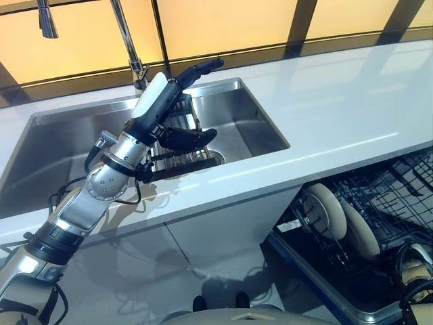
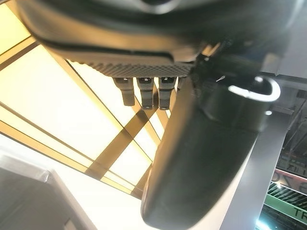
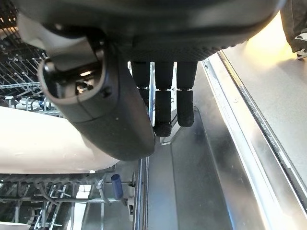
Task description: Pick up plates and place into dishwasher.
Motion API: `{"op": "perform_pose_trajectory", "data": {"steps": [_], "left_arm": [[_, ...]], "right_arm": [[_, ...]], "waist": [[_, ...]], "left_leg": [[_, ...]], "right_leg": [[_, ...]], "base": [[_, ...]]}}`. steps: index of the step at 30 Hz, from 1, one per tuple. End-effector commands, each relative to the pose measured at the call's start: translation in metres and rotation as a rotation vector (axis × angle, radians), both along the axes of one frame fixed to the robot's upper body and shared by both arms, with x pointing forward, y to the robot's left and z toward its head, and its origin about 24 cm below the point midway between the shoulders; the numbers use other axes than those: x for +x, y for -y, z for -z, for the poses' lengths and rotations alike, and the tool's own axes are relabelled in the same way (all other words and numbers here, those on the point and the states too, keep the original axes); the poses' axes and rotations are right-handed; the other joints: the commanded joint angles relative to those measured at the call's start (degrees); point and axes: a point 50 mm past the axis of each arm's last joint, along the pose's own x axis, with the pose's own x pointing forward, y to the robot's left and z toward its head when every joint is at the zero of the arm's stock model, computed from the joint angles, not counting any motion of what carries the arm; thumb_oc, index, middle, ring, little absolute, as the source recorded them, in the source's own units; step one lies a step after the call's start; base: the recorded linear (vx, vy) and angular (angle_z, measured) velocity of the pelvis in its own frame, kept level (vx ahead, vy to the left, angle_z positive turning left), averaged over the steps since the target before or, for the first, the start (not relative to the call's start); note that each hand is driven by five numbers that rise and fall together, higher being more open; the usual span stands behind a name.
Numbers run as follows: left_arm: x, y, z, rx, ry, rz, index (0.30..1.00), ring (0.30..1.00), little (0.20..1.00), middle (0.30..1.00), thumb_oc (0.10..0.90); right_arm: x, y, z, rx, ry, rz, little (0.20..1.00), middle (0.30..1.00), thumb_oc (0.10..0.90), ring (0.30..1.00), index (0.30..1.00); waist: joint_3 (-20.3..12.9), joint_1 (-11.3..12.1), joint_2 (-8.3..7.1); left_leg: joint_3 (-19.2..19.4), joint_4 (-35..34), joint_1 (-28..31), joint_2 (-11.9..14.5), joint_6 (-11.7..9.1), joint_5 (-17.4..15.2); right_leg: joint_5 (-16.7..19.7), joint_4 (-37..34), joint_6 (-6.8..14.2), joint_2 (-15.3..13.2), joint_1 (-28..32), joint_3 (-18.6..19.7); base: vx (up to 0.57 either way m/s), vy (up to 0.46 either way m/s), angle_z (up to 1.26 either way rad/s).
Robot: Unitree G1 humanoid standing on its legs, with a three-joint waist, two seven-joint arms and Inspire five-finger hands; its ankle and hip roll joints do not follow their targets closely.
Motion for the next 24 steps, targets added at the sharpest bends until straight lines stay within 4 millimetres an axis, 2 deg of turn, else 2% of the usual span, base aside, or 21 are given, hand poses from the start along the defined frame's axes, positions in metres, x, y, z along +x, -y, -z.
{"op": "perform_pose_trajectory", "data": {"steps": [1,4,5,6,7,8,12,14,15,16,17,20,24], "left_arm": [[-0.008,0.008,-0.063,-0.155,0.234,0.091,0.9,0.9,0.9,0.9,0.8],[-0.007,0.007,-0.062,-0.157,0.228,0.087,0.9,0.9,0.9,0.9,0.8],[-0.007,0.007,-0.06,-0.158,0.224,0.084,0.9,0.9,0.9,0.9,0.8],[-0.007,0.007,-0.06,-0.158,0.224,0.084,0.9,0.9,0.9,0.9,0.8],[-0.006,0.007,-0.059,-0.161,0.223,0.081,0.9,0.9,0.9,0.9,0.8],[-0.005,0.007,-0.058,-0.165,0.225,0.077,0.9,0.9,0.9,0.9,0.8],[-0.003,0.011,-0.054,-0.177,0.228,0.08,0.9,0.9,0.9,0.9,0.8],[-0.002,0.012,-0.054,-0.179,0.228,0.079,0.9,0.9,0.9,0.9,0.8],[-0.002,0.012,-0.054,-0.179,0.228,0.078,0.9,0.9,0.9,0.9,0.8],[-0.002,0.014,-0.054,-0.185,0.231,0.08,0.9,0.9,0.9,0.9,0.8],[-0.002,0.014,-0.054,-0.186,0.232,0.08,0.9,0.9,0.9,0.9,0.8],[0.001,0.014,-0.055,-0.198,0.236,0.073,0.9,0.9,0.9,0.9,0.8],[0.001,0.014,-0.053,-0.199,0.229,0.067,0.9,0.9,0.9,0.9,0.8]], "right_arm": [[-0.051,-0.044,0.059,0.258,-0.233,0.048,0.2,0.3,0.1,0.3,0.3],[-0.034,-0.055,0.061,0.262,-0.155,0.001,0.2,0.3,0.1,0.3,0.3],[-0.018,-0.066,0.061,0.268,-0.097,-0.046,0.2,0.3,0.1,0.3,0.3],[-0.017,-0.067,0.061,0.268,-0.093,-0.052,0.2,0.3,0.1,0.3,0.3],[-0.007,-0.073,0.059,0.269,-0.057,-0.08,0.2,0.3,0.1,0.3,0.3],[0.01,-0.085,0.056,0.273,0.001,-0.116,0.2,0.3,0.1,0.3,0.3],[0.041,-0.101,0.048,0.281,0.141,-0.169,0.2,0.3,0.1,0.3,0.3],[0.054,-0.105,0.041,0.272,0.203,-0.199,0.2,0.3,0.1,0.3,0.3],[0.054,-0.105,0.041,0.272,0.203,-0.2,0.2,0.3,0.1,0.3,0.3],[0.069,-0.107,0.033,0.256,0.257,-0.226,0.2,0.3,0.1,0.3,0.3],[0.07,-0.108,0.032,0.253,0.264,-0.233,0.2,0.3,0.1,0.3,0.3],[0.101,-0.111,0.009,0.204,0.339,-0.289,0.2,0.3,0.1,0.3,0.3],[0.117,-0.107,-0.007,0.169,0.375,-0.319,0.2,0.3,0.1,0.3,0.3]], "waist": [[1.1,0.4,4.05],[1.3,0.3,4.29],[1.5,0.2,4.52],[1.5,0.2,4.53],[1.7,0.1,4.64],[2.0,0.1,4.81],[2.4,0.7,5.6],[2.5,1.0,6.03],[2.5,1.0,6.03],[2.6,1.4,6.47],[2.7,1.4,6.52],[3.1,2.0,7.31],[3.2,2.4,7.61]], "left_leg": [[-1.9,0.4,1.1,-1.4,1.0,-8.4],[-2.1,0.4,1.2,-1.4,1.1,-8.4],[-2.2,0.4,1.2,-1.5,1.2,-8.4],[-2.2,0.4,1.2,-1.5,1.2,-8.4],[-2.3,0.4,1.2,-1.5,1.2,-8.3],[-2.3,0.4,1.0,-1.6,1.3,-8.2],[-2.6,0.4,1.1,-1.8,1.4,-8.3],[-2.9,0.4,1.1,-1.9,1.4,-8.3],[-2.9,0.4,1.1,-1.9,1.4,-8.3],[-3.2,0.4,1.1,-2.1,1.4,-8.3],[-3.2,0.4,1.1,-2.1,1.4,-8.3],[-3.6,0.4,0.9,-2.3,1.3,-8.1],[-4.2,0.4,1.0,-2.5,1.3,-8.1]], "right_leg": [[-5.4,0.6,1.3,1.9,1.5,-1.8],[-5.4,0.6,1.2,1.9,1.6,-1.6],[-5.3,0.6,1.2,1.9,1.6,-1.4],[-5.3,0.6,1.2,1.9,1.6,-1.4],[-5.3,0.6,1.1,1.9,1.6,-1.3],[-5.1,0.6,1.0,1.9,1.4,-1.1],[-5.2,0.6,0.6,1.8,1.5,-1.0],[-5.3,0.6,0.5,1.7,1.5,-1.1],[-5.3,0.6,0.5,1.7,1.5,-1.1],[-5.3,0.6,0.4,1.6,1.6,-1.2],[-5.4,0.6,0.4,1.5,1.6,-1.3],[-5.4,0.6,0.2,1.4,1.6,-1.5],[-5.5,0.6,0.1,1.2,1.8,-1.8]], "base": [[0.03,0.003,0.02],[0.01,0.001,0.0],[0.0,0.0,0.0],[0.0,0.0,0.0],[0.0,0.0,0.0],[0.0,0.0,0.0],[0.01,0.003,-0.02],[0.01,0.006,-0.02],[0.0,0.0,0.0],[0.0,0.0,0.0],[0.0,0.0,0.0],[0.0,0.0,0.0],[0.02,0.011,0.05]]}}
